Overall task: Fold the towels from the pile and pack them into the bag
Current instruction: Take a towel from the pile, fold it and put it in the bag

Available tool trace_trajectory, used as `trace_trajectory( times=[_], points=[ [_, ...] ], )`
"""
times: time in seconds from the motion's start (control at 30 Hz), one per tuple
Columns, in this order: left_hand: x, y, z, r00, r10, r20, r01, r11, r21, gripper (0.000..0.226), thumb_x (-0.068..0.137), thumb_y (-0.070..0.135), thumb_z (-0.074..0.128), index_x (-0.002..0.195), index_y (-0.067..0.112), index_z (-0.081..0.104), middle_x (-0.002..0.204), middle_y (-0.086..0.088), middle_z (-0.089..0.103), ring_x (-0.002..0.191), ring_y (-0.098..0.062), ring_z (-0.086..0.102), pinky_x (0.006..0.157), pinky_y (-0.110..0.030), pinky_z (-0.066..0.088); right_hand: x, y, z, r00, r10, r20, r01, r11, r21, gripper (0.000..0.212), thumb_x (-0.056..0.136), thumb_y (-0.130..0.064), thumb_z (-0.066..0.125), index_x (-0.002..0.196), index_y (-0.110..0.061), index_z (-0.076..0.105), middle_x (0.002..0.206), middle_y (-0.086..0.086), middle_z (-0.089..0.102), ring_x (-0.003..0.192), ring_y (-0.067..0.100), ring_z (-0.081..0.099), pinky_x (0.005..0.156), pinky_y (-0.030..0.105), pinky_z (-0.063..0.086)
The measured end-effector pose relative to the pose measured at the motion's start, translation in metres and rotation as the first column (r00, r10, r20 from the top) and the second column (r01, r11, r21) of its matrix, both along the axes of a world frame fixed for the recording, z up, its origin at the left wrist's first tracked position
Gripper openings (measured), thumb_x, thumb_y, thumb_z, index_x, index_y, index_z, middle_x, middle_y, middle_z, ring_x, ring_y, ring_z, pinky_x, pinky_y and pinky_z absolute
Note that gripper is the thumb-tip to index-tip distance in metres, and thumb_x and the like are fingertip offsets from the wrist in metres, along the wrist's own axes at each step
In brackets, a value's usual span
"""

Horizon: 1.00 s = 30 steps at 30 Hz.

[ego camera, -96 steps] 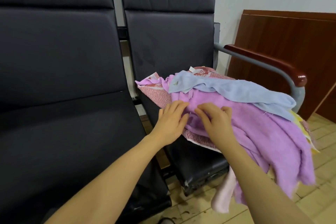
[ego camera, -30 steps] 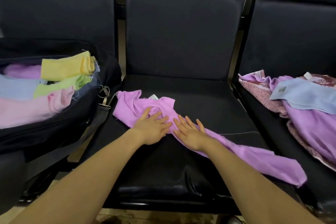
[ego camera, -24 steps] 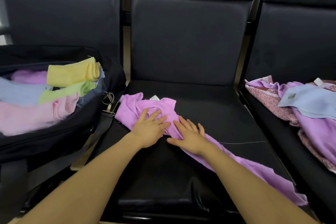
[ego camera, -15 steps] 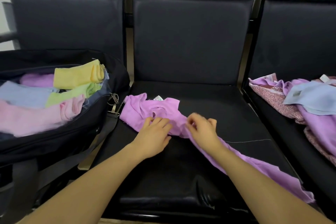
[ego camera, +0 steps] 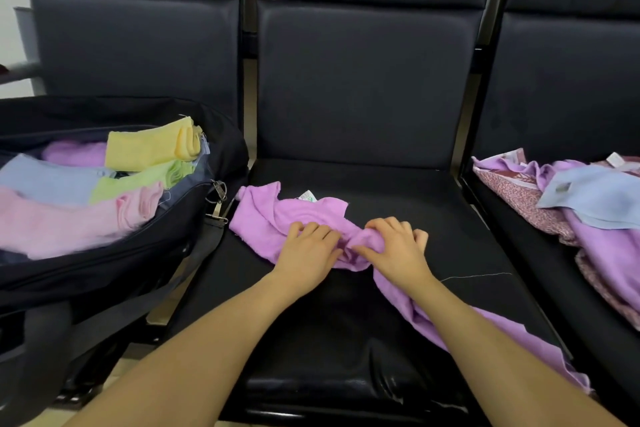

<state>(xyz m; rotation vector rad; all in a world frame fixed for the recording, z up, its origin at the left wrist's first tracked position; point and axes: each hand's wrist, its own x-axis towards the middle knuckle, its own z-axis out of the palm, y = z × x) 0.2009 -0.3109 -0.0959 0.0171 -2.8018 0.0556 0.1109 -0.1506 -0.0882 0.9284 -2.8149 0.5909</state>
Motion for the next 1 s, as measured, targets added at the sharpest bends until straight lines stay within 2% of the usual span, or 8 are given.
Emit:
trace_trajectory(
  times=[0.1, 0.2, 0.4, 0.67, 0.77, 0.87, 0.93, 1.0],
  points=[
    [-0.002, 0.007, -0.004, 0.996, -0.016, -0.085, 0.022, 0.998, 0.065, 0.032, 0.085, 0.036, 0.037, 0.086, 0.024, 0.067, 0.079, 0.012, 0.066, 0.066, -0.013, 0.060, 0.064, -0.029, 0.043, 0.000, 0.003, 0.002, 1.000, 0.018, 0.005, -0.017, 0.989, -0.144, 0.021, 0.094, -0.040, 0.051, 0.082, -0.030, 0.064, 0.085, -0.013, 0.058, 0.091, 0.009, 0.050, 0.077, 0.028, 0.015],
    [-0.004, 0.015, -0.001, 0.991, -0.054, -0.123, 0.078, 0.976, 0.201, 0.042, 0.093, 0.040, 0.027, 0.102, 0.022, 0.064, 0.092, 0.009, 0.066, 0.081, -0.016, 0.058, 0.076, -0.032, 0.031, 0.002, 0.007, 0.009, 0.995, 0.100, 0.001, -0.096, 0.961, -0.259, 0.019, 0.096, -0.037, 0.052, 0.088, -0.032, 0.068, 0.084, -0.016, 0.064, 0.089, 0.001, 0.050, 0.082, 0.027, 0.015],
    [0.007, 0.021, 0.017, 0.992, -0.030, -0.123, 0.085, 0.876, 0.475, 0.024, 0.101, 0.030, 0.040, 0.114, 0.027, 0.060, 0.106, 0.013, 0.061, 0.100, -0.009, 0.047, 0.088, -0.028, 0.021, 0.011, 0.014, 0.020, 0.991, 0.123, -0.049, -0.132, 0.953, -0.273, 0.020, 0.096, -0.039, 0.053, 0.091, -0.030, 0.070, 0.083, -0.018, 0.062, 0.088, -0.007, 0.046, 0.082, 0.024, 0.016],
    [0.022, 0.028, 0.031, 0.991, 0.023, -0.133, 0.059, 0.814, 0.578, 0.021, 0.099, 0.024, 0.047, 0.091, 0.018, 0.065, 0.077, 0.008, 0.065, 0.075, -0.012, 0.058, 0.087, -0.038, 0.038, 0.029, 0.016, 0.030, 0.988, 0.149, -0.032, -0.152, 0.946, -0.286, 0.015, 0.093, -0.041, 0.057, 0.087, -0.032, 0.068, 0.087, -0.016, 0.065, 0.090, -0.006, 0.047, 0.082, 0.026, 0.017],
    [0.029, 0.023, 0.042, 0.989, 0.120, -0.083, -0.012, 0.632, 0.775, 0.015, 0.096, 0.018, 0.052, 0.089, 0.016, 0.064, 0.071, 0.003, 0.061, 0.065, -0.015, 0.060, 0.066, -0.027, 0.053, 0.029, 0.024, 0.032, 0.985, 0.173, -0.003, -0.171, 0.969, -0.180, 0.013, 0.090, -0.046, 0.058, 0.092, -0.035, 0.066, 0.094, -0.018, 0.062, 0.094, 0.001, 0.050, 0.085, 0.029, 0.016],
    [0.040, 0.013, 0.054, 0.988, 0.155, -0.024, -0.036, 0.377, 0.925, 0.012, 0.095, 0.011, 0.053, 0.093, 0.016, 0.063, 0.078, 0.002, 0.063, 0.069, -0.010, 0.058, 0.058, -0.012, 0.046, 0.032, 0.024, 0.028, 0.970, 0.234, 0.061, -0.223, 0.964, -0.146, 0.016, 0.093, -0.038, 0.058, 0.086, -0.025, 0.065, 0.096, -0.014, 0.061, 0.099, 0.009, 0.052, 0.087, 0.029, 0.016],
    [0.047, 0.003, 0.058, 0.986, 0.160, -0.037, -0.031, 0.402, 0.915, 0.016, 0.095, 0.011, 0.051, 0.086, 0.021, 0.059, 0.074, 0.005, 0.059, 0.070, -0.009, 0.053, 0.064, -0.015, 0.043, 0.040, 0.018, 0.029, 0.958, 0.278, 0.075, -0.254, 0.939, -0.234, 0.016, 0.094, -0.038, 0.055, 0.088, -0.026, 0.063, 0.093, -0.014, 0.064, 0.101, 0.012, 0.048, 0.092, 0.022, 0.020],
    [0.060, -0.010, 0.061, 0.983, 0.182, -0.031, -0.071, 0.526, 0.847, 0.021, 0.097, 0.015, 0.049, 0.078, 0.023, 0.055, 0.066, 0.008, 0.050, 0.066, -0.005, 0.044, 0.065, -0.013, 0.036, 0.051, 0.008, 0.032, 0.945, 0.312, 0.096, -0.270, 0.914, -0.303, 0.016, 0.095, -0.041, 0.053, 0.094, -0.029, 0.063, 0.093, -0.015, 0.065, 0.102, 0.016, 0.041, 0.092, 0.016, 0.024]
  ],
)
